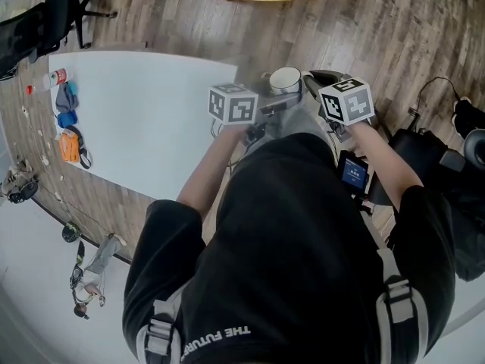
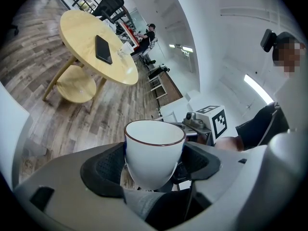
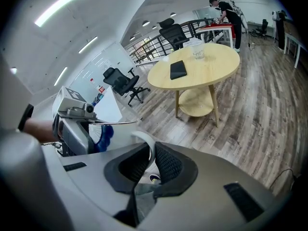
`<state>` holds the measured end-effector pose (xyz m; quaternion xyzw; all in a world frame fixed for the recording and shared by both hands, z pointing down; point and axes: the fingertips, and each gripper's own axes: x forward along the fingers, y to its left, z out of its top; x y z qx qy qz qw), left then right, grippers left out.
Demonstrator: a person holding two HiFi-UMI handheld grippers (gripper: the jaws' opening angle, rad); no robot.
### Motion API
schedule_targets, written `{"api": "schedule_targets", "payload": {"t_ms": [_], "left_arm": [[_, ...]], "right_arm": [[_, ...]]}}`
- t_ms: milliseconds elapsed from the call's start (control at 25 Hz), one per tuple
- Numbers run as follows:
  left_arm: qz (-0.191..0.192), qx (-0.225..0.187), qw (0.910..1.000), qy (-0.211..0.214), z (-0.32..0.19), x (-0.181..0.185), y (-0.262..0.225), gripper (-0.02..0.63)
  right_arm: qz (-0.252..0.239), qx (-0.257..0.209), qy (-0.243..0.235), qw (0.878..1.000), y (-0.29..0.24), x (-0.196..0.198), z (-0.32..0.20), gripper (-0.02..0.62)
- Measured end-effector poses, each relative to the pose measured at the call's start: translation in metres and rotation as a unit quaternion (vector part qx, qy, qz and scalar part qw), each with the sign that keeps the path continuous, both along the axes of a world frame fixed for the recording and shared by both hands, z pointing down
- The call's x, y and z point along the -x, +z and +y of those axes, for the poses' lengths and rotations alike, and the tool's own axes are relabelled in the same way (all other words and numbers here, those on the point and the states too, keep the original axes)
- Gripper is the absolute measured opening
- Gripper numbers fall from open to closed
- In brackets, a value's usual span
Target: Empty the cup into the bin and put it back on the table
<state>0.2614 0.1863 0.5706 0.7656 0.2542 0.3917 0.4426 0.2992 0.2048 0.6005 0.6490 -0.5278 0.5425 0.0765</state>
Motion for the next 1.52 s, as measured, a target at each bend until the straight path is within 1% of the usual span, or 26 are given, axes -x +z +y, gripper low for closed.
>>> {"api": "schedule_targets", "payload": {"t_ms": [120, 200, 240, 320, 400, 440, 480, 520, 560, 640, 680, 720, 760, 800, 840, 960, 1040, 1080, 1120, 1160, 1280, 1400, 1520], "left_arm": [[0.016, -0.008, 0.9998, -0.004, -0.002, -0.004, -0.005, 0.362], [0.040, -0.022, 0.9989, -0.010, -0.006, -0.009, -0.012, 0.362], [0.059, -0.036, 0.9975, -0.013, -0.009, -0.012, -0.017, 0.362], [0.107, -0.074, 0.9914, -0.012, -0.015, -0.021, -0.034, 0.362], [0.158, -0.112, 0.9809, -0.011, -0.022, -0.030, -0.055, 0.362], [0.185, -0.131, 0.9740, -0.012, -0.026, -0.034, -0.068, 0.362], [0.213, -0.152, 0.9652, -0.014, -0.030, -0.036, -0.082, 0.362], [0.243, -0.177, 0.9537, -0.017, -0.035, -0.039, -0.096, 0.362], [0.274, -0.205, 0.9394, -0.020, -0.041, -0.040, -0.112, 0.362], [0.329, -0.266, 0.9056, -0.025, -0.051, -0.038, -0.141, 0.362], [0.350, -0.292, 0.8894, -0.028, -0.055, -0.035, -0.155, 0.362], [0.366, -0.313, 0.8757, -0.035, -0.060, -0.032, -0.166, 0.362], [0.375, -0.329, 0.8654, -0.043, -0.066, -0.029, -0.176, 0.362], [0.378, -0.341, 0.8591, -0.054, -0.074, -0.025, -0.182, 0.362], [0.374, -0.350, 0.8565, -0.065, -0.082, -0.020, -0.186, 0.362], [0.352, -0.367, 0.8554, -0.101, -0.109, 0.005, -0.187, 0.362], [0.335, -0.377, 0.8528, -0.134, -0.128, 0.032, -0.186, 0.362], [0.323, -0.384, 0.8509, -0.154, -0.139, 0.048, -0.185, 0.362], [0.309, -0.394, 0.8469, -0.178, -0.150, 0.064, -0.184, 0.362], [0.295, -0.406, 0.8404, -0.203, -0.162, 0.080, -0.184, 0.362], [0.260, -0.442, 0.8140, -0.272, -0.191, 0.134, -0.189, 0.362], [0.232, -0.471, 0.7865, -0.325, -0.216, 0.199, -0.193, 0.362], [0.203, -0.494, 0.7566, -0.378, -0.232, 0.264, -0.195, 0.362]], "right_arm": [[0.009, -0.007, 0.007, 1.000, -0.005, -0.003, -0.001, 0.048], [0.033, -0.025, 0.012, 0.999, -0.013, -0.010, -0.006, 0.048], [0.053, -0.039, 0.012, 0.998, -0.020, -0.015, -0.009, 0.048], [0.107, -0.074, 0.005, 0.991, -0.041, -0.028, -0.019, 0.048], [0.169, -0.112, -0.003, 0.979, -0.069, -0.040, -0.029, 0.048], [0.198, -0.131, -0.007, 0.971, -0.084, -0.045, -0.034, 0.048], [0.223, -0.152, -0.010, 0.963, -0.100, -0.049, -0.040, 0.048], [0.245, -0.175, -0.013, 0.954, -0.116, -0.051, -0.045, 0.048], [0.266, -0.199, -0.015, 0.943, -0.133, -0.052, -0.051, 0.048], [0.303, -0.245, -0.021, 0.921, -0.164, -0.051, -0.063, 0.048], [0.316, -0.264, -0.024, 0.911, -0.178, -0.049, -0.069, 0.048], [0.322, -0.280, -0.028, 0.904, -0.188, -0.045, -0.075, 0.048], [0.323, -0.294, -0.033, 0.899, -0.197, -0.042, -0.082, 0.048], [0.321, -0.305, -0.041, 0.896, -0.203, -0.038, -0.090, 0.048], [0.318, -0.313, -0.050, 0.894, -0.208, -0.033, -0.099, 0.048], [0.310, -0.326, -0.090, 0.889, -0.212, -0.009, -0.132, 0.048], [0.297, -0.336, -0.126, 0.885, -0.209, 0.019, -0.155, 0.048], [0.286, -0.344, -0.148, 0.882, -0.208, 0.035, -0.168, 0.048], [0.274, -0.353, -0.172, 0.878, -0.207, 0.052, -0.183, 0.048], [0.261, -0.363, -0.198, 0.872, -0.208, 0.069, -0.197, 0.048], [0.230, -0.393, -0.274, 0.847, -0.212, 0.128, -0.236, 0.048], [0.202, -0.418, -0.329, 0.823, -0.216, 0.197, -0.266, 0.048], [0.177, -0.438, -0.382, 0.794, -0.218, 0.267, -0.287, 0.048]]}}
